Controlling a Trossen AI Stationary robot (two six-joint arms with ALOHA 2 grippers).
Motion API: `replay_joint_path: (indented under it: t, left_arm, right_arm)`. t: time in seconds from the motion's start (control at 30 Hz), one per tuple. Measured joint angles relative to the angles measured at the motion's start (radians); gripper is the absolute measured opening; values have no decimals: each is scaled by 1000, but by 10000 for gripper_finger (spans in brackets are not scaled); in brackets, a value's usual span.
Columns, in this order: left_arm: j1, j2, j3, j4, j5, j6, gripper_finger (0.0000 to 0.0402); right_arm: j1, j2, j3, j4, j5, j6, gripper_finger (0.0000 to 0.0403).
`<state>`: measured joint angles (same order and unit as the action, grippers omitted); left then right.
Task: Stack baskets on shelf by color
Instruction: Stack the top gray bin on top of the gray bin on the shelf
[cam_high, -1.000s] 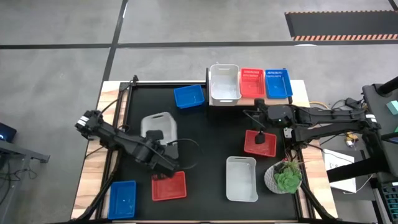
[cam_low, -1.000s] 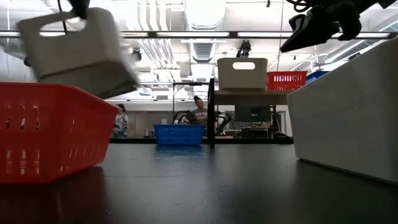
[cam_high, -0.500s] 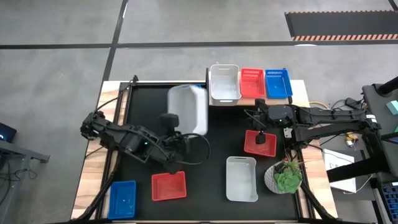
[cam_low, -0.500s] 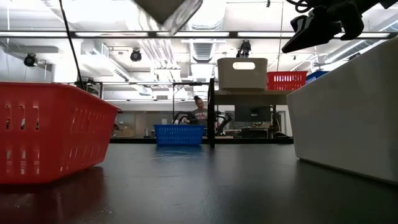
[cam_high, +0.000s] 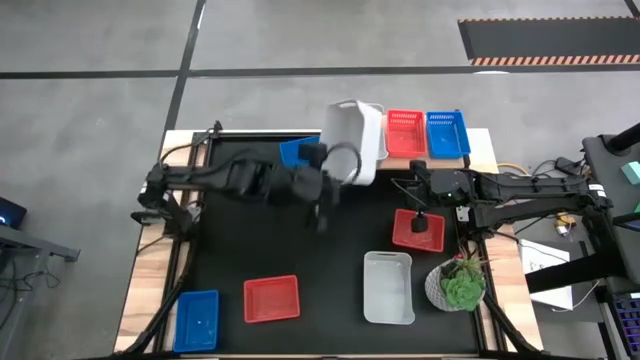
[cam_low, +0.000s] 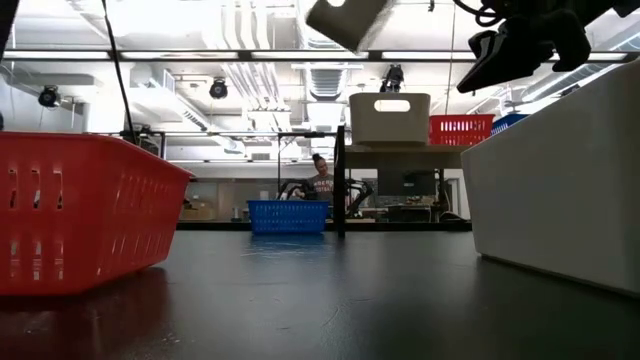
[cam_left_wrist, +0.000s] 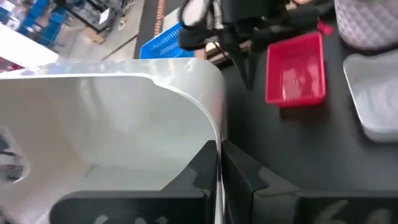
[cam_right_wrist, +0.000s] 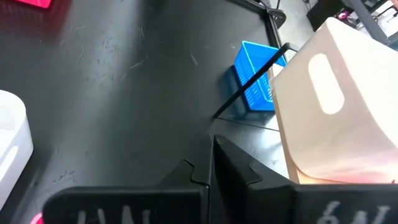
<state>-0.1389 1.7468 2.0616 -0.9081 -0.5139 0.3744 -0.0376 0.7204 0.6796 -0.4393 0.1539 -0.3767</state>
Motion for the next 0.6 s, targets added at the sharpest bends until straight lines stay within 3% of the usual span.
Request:
replay_joint_path:
  t: [0.23, 0.6]
  left_arm:
    - [167, 0, -60, 192, 166, -1, 0]
    - [253, 2, -194, 349, 196, -2, 0]
  right_arm:
    - [0, 0, 0, -1, 1, -13, 8]
    - [0, 0, 0, -2, 2, -8, 8]
